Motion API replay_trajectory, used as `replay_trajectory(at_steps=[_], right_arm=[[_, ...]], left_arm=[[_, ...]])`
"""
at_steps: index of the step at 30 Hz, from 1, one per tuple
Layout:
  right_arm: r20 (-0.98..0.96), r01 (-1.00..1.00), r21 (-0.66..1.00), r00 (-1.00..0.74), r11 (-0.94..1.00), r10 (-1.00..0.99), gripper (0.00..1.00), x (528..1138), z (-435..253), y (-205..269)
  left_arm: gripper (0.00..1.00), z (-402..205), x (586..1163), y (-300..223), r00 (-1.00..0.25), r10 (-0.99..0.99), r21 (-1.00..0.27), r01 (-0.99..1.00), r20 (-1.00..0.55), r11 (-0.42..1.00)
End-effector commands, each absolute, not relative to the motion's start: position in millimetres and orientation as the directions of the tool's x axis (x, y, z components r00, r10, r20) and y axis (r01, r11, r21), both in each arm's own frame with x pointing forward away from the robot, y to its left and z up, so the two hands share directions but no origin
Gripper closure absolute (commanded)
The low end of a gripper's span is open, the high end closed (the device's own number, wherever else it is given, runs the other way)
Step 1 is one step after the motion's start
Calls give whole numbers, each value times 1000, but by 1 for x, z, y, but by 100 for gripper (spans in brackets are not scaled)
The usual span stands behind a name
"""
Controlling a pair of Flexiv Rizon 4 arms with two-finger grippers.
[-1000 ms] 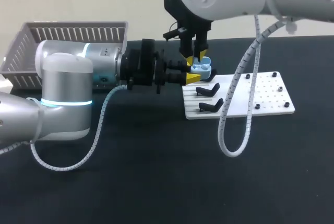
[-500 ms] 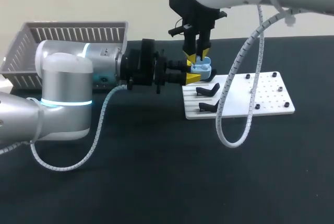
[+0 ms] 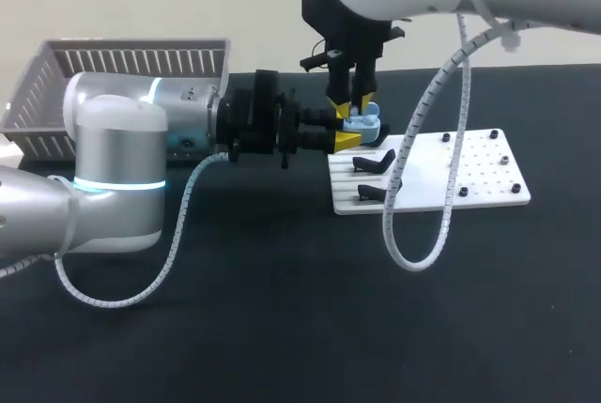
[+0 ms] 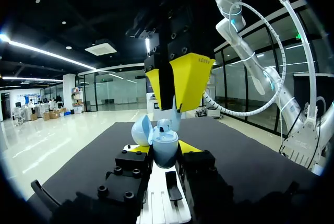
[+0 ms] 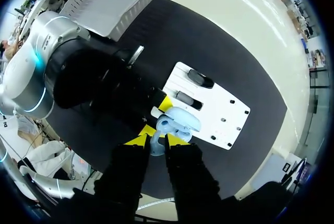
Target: Pick up each earbud case from the left stands, insert the matching earbuds, close the lid, and place the case in the box.
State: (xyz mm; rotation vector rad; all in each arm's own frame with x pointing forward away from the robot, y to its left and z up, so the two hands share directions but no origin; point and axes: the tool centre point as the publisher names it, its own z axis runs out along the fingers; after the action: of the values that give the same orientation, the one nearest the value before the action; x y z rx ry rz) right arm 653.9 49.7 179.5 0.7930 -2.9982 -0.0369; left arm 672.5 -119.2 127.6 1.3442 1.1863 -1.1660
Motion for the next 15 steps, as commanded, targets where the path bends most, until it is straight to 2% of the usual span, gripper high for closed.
replay_trajectory(at_steps=[1,15], right_arm=[[31,-489,46,-871,871,-491,100,655,178,48],[22,-464,63,-885,884,-466,100,659,172,44]], left_arm=[[100,127,671,-119,73,74,68,996,-995,-58],[100,127,671,-119,73,74,68,996,-995,-58]])
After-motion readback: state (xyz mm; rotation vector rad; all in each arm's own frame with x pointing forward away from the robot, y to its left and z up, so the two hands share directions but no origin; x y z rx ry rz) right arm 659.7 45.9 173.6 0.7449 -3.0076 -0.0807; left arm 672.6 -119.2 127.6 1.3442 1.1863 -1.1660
